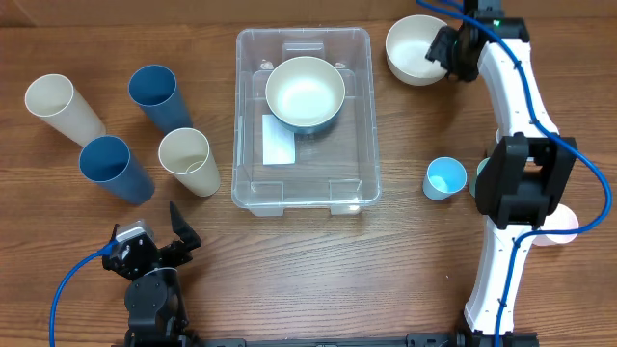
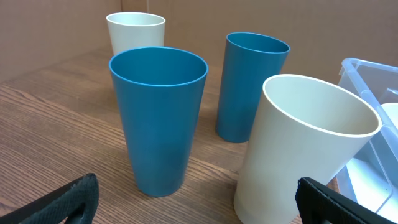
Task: Pack container
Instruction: 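Grasp the smaller cream bowl with the right gripper and lift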
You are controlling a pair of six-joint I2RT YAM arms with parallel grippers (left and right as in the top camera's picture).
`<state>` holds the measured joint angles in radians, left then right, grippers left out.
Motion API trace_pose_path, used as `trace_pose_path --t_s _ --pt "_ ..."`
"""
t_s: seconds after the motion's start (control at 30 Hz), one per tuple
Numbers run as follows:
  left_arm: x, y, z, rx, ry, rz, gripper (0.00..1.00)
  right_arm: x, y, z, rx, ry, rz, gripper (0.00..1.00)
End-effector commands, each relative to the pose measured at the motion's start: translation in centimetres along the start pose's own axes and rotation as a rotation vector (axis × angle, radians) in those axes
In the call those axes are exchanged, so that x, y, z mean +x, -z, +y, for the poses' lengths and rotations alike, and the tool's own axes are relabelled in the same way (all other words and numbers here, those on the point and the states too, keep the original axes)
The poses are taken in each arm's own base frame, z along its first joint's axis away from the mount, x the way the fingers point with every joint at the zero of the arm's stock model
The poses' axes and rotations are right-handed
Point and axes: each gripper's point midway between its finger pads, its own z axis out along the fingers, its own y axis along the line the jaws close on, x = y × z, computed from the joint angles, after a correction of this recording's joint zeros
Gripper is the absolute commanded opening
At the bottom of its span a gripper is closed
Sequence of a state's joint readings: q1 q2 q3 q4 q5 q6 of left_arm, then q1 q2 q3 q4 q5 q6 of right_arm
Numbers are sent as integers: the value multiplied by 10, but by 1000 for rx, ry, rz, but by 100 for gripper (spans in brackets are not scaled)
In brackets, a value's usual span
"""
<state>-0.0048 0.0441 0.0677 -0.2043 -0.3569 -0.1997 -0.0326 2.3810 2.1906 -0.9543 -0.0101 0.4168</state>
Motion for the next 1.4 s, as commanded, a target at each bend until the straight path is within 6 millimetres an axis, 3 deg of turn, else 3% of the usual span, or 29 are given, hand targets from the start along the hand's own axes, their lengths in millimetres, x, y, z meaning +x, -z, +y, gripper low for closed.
trace_pose_path --t_s 0.0,0.4,0.67,0.83,0.9,1.0,1.2,1.27,1.37 --pt "-1 0 4 -23 -18 -7 100 0 -8 -14 30 -65 -4 56" --pt "-1 0 4 -23 -18 -7 100 17 -41 -30 63 -151 -11 50" --pt "-1 0 4 -23 -18 -7 100 18 -42 -31 64 -151 -11 4" --pt "-1 0 4 -23 -18 -7 100 16 -38 -27 47 -148 -3 4" --pt "-1 0 4 -23 -18 -7 100 7 -27 -24 44 -126 -11 4" --pt "-1 0 4 -23 -18 -7 100 -17 7 -14 31 -79 -41 4" --pt "-1 0 4 -23 -18 -7 100 -65 111 14 -31 -4 -172 4" --pt "-1 0 4 -23 -18 -7 100 -68 136 24 -59 26 -195 4" --pt "-1 0 4 -23 -18 -7 100 -52 165 55 -160 151 -173 4"
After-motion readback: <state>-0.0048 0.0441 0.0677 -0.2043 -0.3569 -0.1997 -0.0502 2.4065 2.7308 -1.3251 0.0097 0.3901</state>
